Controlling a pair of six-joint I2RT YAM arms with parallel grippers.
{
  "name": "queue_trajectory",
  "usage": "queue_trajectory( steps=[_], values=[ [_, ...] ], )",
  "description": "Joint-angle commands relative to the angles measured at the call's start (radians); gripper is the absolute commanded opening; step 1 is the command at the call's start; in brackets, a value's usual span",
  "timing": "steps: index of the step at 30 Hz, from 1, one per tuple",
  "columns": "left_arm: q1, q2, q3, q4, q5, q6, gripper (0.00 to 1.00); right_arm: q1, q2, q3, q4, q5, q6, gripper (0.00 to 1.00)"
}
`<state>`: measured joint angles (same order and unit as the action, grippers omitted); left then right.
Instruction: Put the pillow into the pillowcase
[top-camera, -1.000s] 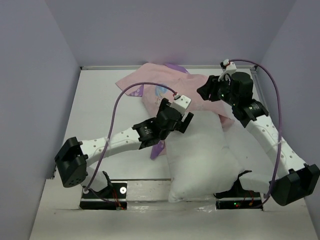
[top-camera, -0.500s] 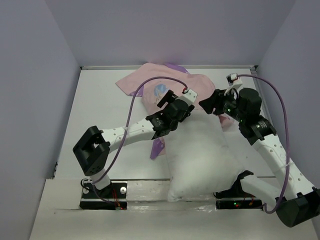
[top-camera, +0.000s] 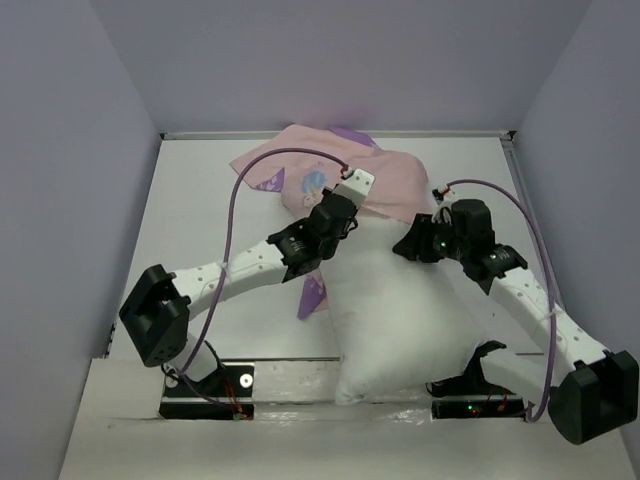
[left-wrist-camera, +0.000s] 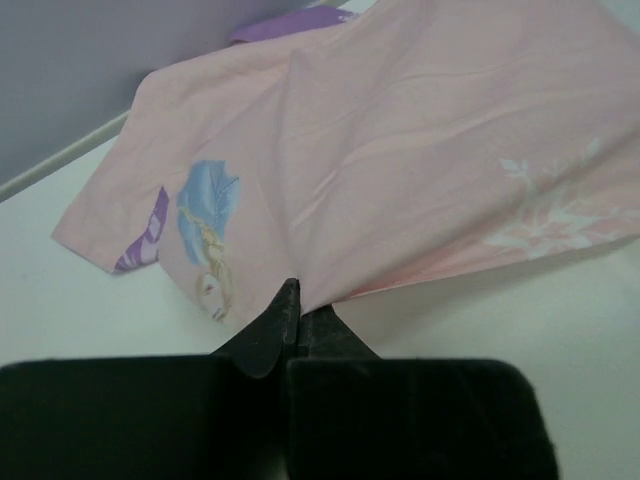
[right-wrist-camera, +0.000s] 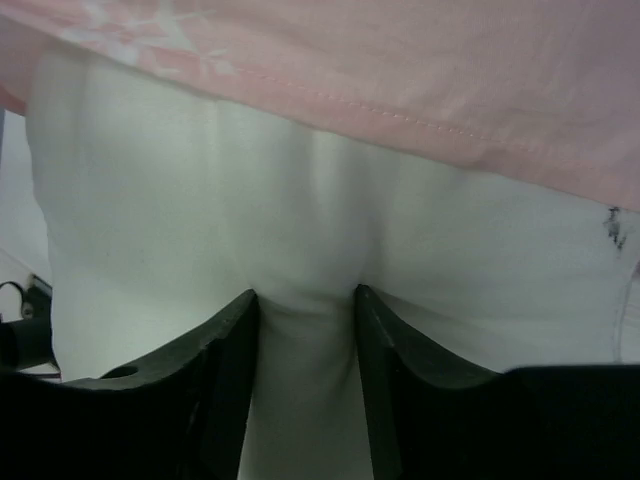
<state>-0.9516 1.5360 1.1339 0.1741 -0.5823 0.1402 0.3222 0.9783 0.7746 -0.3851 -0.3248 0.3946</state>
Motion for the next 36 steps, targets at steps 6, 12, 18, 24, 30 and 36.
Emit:
queue_trajectory(
  steps=[6, 12, 18, 24, 30, 36],
  values=[
    [0.005, -0.256, -0.166, 0.073, 0.367, -0.316, 0.0, 0.003, 0.35, 0.176, 0.434, -0.113, 0.013, 0.0],
    [0.013, -0.304, -0.175, 0.053, 0.443, -0.361, 0.0, 0.003, 0.47, 0.472, 0.425, 0.039, -0.095, 0.0],
    [0.103, -0.284, -0.108, 0.054, 0.51, -0.386, 0.0, 0.017, 0.334, 0.39, 0.22, -0.036, -0.166, 0.59],
    [0.201, -0.269, -0.068, 0.051, 0.616, -0.416, 0.0, 0.12, 0.215, 0.309, 0.167, -0.019, -0.282, 0.73],
    [0.224, -0.292, -0.057, 0.007, 0.647, -0.407, 0.0, 0.163, 0.322, 0.33, 0.095, 0.075, -0.502, 0.74],
    [0.249, -0.292, -0.042, -0.009, 0.69, -0.41, 0.0, 0.173, 0.344, 0.324, 0.042, -0.046, -0.599, 1.0]
  ],
)
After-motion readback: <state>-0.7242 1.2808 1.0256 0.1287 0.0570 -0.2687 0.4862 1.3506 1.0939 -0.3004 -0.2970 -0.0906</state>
